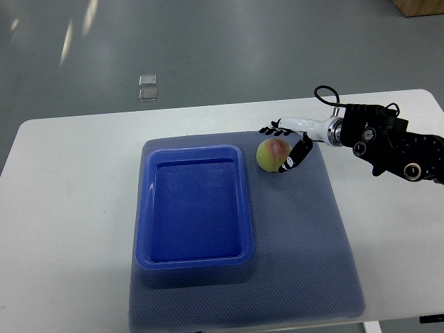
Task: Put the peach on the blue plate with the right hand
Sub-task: 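Close the right hand's fingers around the peach, then carry the held peach over the blue tray with the right hand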
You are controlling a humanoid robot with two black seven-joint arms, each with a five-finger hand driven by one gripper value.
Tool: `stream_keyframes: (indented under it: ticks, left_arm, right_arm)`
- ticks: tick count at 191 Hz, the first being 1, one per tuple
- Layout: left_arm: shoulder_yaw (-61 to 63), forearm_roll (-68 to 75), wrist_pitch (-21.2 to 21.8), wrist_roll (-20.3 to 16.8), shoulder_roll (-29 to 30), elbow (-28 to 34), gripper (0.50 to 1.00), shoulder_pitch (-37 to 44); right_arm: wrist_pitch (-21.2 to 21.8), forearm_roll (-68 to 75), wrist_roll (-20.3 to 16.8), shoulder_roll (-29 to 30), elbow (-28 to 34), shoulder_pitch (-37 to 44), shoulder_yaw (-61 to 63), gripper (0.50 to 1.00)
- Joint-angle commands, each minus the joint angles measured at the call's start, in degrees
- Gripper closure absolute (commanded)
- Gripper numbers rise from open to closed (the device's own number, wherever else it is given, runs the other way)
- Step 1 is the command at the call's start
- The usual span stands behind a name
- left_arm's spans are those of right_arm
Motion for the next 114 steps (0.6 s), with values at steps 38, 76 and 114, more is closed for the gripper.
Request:
stream_keyframes:
  ticks: [38,76,114]
  left_arm:
    - [0.0,0.0,0.0,0.0,0.0,0.1,0.5,0.0]
    - [0.1,0.0,0.0,0.1,0.0,0.2,0.5,0.0]
    - [0.1,0.0,0.0,0.0,0.0,0.3,0.5,0.0]
  right_arm:
    - [-2.1,-0.1,0.2,0.8,-0.5,-1.7,-0.3,0.64]
    - [-3.1,-0.5,0.3,1.0,-0.7,-1.0,-0.6,0.893]
    - [0.6,1.7,0.7,-3.1,3.9,6.1,-0.6,0.881]
